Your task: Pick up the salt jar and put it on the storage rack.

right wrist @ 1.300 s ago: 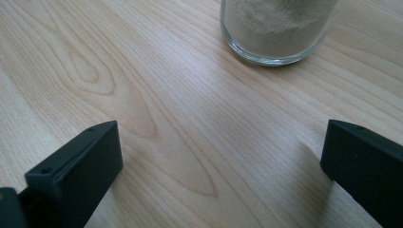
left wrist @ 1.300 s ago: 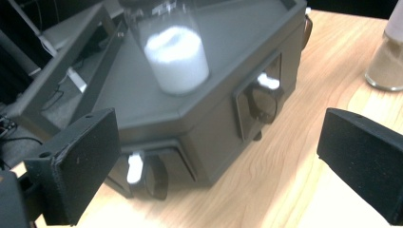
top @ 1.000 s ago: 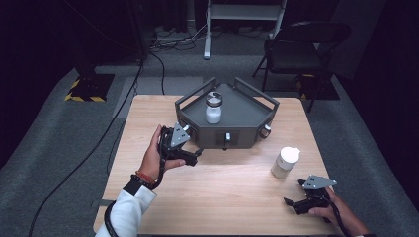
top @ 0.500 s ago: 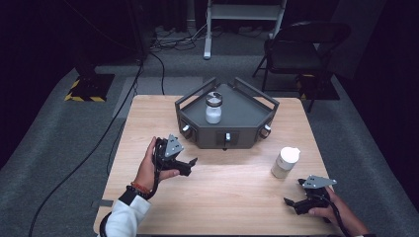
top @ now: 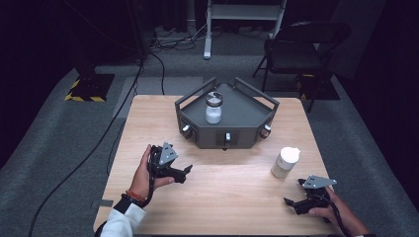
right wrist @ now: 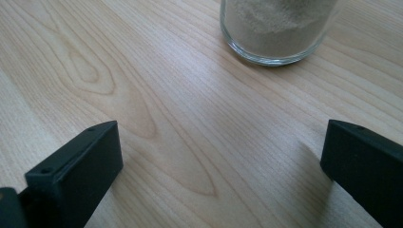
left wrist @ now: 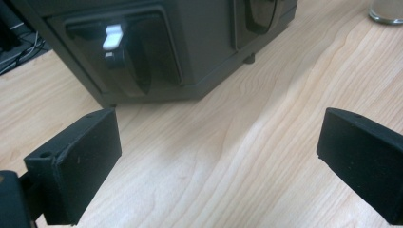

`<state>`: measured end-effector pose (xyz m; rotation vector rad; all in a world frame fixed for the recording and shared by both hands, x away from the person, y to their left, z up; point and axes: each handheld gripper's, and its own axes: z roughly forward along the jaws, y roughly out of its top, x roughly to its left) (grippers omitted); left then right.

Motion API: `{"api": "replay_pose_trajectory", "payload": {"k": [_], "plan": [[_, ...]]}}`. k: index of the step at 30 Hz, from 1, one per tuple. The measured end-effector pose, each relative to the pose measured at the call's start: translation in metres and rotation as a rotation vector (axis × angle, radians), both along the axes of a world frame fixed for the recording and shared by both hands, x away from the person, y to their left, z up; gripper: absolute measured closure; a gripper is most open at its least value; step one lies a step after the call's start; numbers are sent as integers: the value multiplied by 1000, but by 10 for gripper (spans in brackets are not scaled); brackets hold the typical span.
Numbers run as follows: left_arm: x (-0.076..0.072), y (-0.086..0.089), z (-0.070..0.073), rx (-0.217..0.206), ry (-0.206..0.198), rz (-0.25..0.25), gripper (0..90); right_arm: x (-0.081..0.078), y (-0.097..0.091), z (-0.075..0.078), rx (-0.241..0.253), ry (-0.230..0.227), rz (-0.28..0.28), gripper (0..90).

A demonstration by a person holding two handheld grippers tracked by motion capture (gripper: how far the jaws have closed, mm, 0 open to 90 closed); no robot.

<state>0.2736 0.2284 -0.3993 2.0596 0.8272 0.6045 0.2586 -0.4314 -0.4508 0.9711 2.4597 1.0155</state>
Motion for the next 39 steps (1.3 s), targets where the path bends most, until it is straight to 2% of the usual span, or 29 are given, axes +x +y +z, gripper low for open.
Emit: {"api": "replay_pose_trajectory", "payload": {"k": [13, 19, 31, 39], "plan": [[-5, 10, -16, 25, 61, 18, 5, 0, 0, 0, 0, 0, 0, 0], [-5, 13, -21, 32, 77, 25, 7, 0, 0, 0, 0, 0, 0, 0], [-7, 12, -29, 78, 124, 21, 8, 0, 0, 0, 0, 0, -1, 0], [-3, 9, -37, 104, 164, 19, 9, 0, 0, 0, 0, 0, -1, 0]]}}
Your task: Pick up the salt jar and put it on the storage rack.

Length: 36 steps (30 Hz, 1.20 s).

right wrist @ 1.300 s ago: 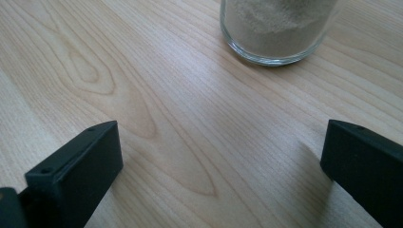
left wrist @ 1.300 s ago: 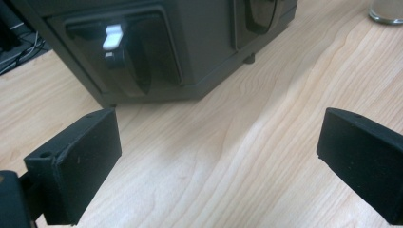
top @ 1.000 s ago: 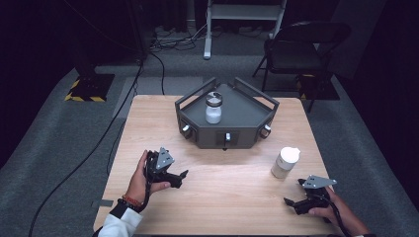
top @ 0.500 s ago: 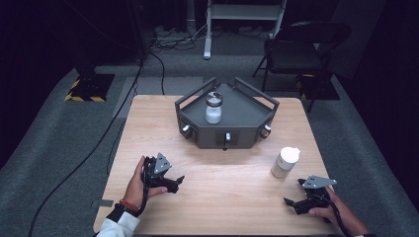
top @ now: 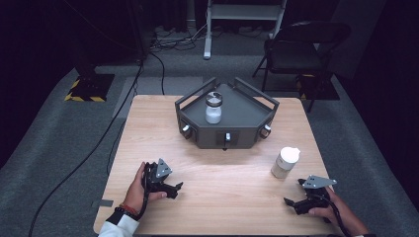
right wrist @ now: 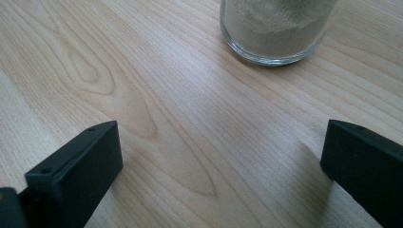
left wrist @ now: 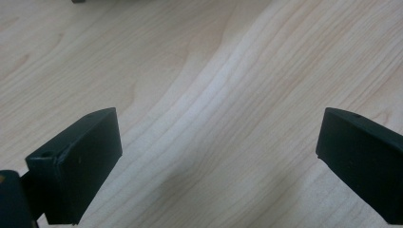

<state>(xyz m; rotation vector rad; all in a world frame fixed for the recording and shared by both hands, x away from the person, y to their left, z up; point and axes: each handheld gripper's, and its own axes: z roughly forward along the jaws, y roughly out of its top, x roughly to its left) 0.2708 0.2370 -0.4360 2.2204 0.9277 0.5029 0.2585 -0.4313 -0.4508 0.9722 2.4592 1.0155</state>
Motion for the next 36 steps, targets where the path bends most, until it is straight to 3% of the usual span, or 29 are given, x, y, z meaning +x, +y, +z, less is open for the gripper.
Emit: {"api": "replay_pose_trajectory", "payload": {"k": [7, 18, 30, 36], "plan": [[7, -4, -7, 20, 37, -8, 10, 0, 0, 0, 0, 0, 0, 0], [11, -2, -10, 15, 66, -5, 11, 0, 0, 0, 0, 0, 0, 0], [17, 6, -15, -36, 95, -6, 7, -2, -1, 0, 0, -1, 1, 0], [15, 12, -20, -56, 77, -18, 0, -1, -1, 0, -1, 0, 4, 0]]}}
